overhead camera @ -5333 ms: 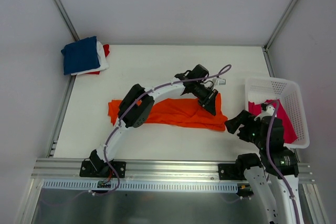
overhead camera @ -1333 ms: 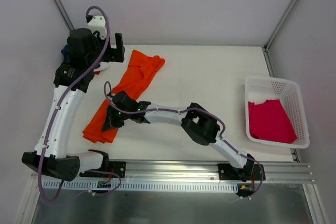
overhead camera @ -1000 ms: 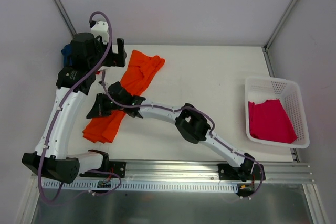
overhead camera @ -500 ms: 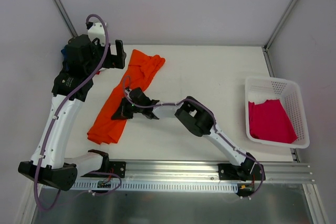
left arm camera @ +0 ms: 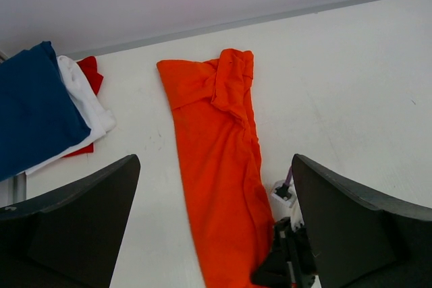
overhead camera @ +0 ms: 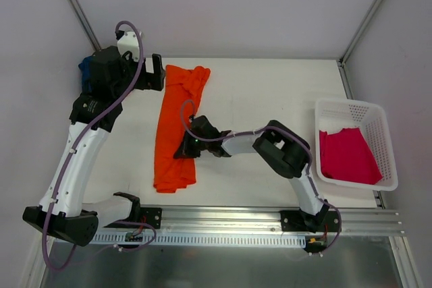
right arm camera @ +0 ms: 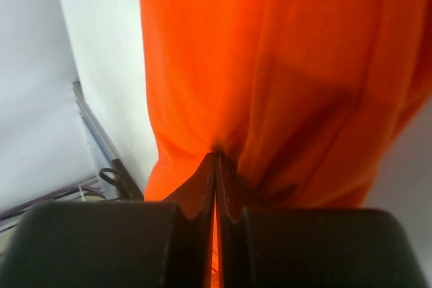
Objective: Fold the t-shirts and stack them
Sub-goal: Fold the tshirt
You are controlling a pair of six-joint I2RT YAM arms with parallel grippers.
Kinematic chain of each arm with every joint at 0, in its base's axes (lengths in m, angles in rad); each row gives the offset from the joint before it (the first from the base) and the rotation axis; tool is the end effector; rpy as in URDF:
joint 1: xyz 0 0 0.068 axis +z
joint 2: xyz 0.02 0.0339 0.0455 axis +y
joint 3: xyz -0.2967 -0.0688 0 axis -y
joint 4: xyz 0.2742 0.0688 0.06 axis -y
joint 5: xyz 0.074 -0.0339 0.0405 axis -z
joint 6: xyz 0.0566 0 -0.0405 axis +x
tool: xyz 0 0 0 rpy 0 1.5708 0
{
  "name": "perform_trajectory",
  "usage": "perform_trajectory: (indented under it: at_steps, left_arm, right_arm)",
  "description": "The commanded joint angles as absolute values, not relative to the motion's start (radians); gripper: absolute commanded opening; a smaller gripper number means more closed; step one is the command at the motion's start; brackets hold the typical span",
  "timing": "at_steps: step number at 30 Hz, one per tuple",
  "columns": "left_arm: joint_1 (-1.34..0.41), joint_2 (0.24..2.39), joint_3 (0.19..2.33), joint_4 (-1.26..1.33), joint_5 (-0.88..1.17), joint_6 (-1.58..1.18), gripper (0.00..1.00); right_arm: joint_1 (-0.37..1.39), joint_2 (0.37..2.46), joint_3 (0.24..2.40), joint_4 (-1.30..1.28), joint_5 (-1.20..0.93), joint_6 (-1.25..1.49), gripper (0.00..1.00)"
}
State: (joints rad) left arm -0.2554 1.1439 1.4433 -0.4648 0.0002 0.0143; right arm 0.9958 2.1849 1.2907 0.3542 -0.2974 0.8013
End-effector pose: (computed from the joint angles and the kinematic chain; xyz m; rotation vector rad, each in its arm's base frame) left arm 0.2615 -0.0683 0.5003 0.2340 1.7237 -0.1773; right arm 0.2685 0.4448 0.1139 -0.4361 2.3708 1.2886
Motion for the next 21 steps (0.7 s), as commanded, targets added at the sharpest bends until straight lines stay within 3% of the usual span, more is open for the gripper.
perform_trajectory:
  at_steps: [1, 8, 14, 17, 18, 20, 21]
  left_arm:
    - [-0.265, 1.127, 1.43, -0.416, 0.023, 0.023, 0.97]
    - [-0.267, 1.127, 1.398, -0.407, 0.023, 0.023, 0.97]
    - [-0.268, 1.127, 1.361, -0.39, 0.052, 0.023, 0.96]
    - [-0.273, 1.106, 1.341, -0.353, 0.144, 0.031, 0.96]
    - [-0.275, 1.089, 1.338, -0.342, 0.162, 0.031, 0.96]
    - [-0.279, 1.072, 1.348, -0.321, 0.182, 0.028, 0.96]
    - [-0.281, 1.059, 1.359, -0.319, 0.192, 0.029, 0.96]
  right_arm:
    - [0.965, 2.084, 1.184, 0.233, -0.184, 0.724, 0.0]
    - [0.95, 1.984, 1.01, 0.224, -0.146, 0.707, 0.0]
    - [0.968, 1.983, 1.048, 0.175, -0.173, 0.652, 0.06]
    - [1.0, 1.986, 1.181, 0.031, -0.161, 0.568, 0.23]
    - [1.006, 1.993, 1.222, 0.002, -0.158, 0.546, 0.43]
    - [1.017, 1.99, 1.33, -0.093, -0.158, 0.499, 0.62]
    - [1.02, 1.971, 1.36, -0.118, -0.155, 0.485, 0.78]
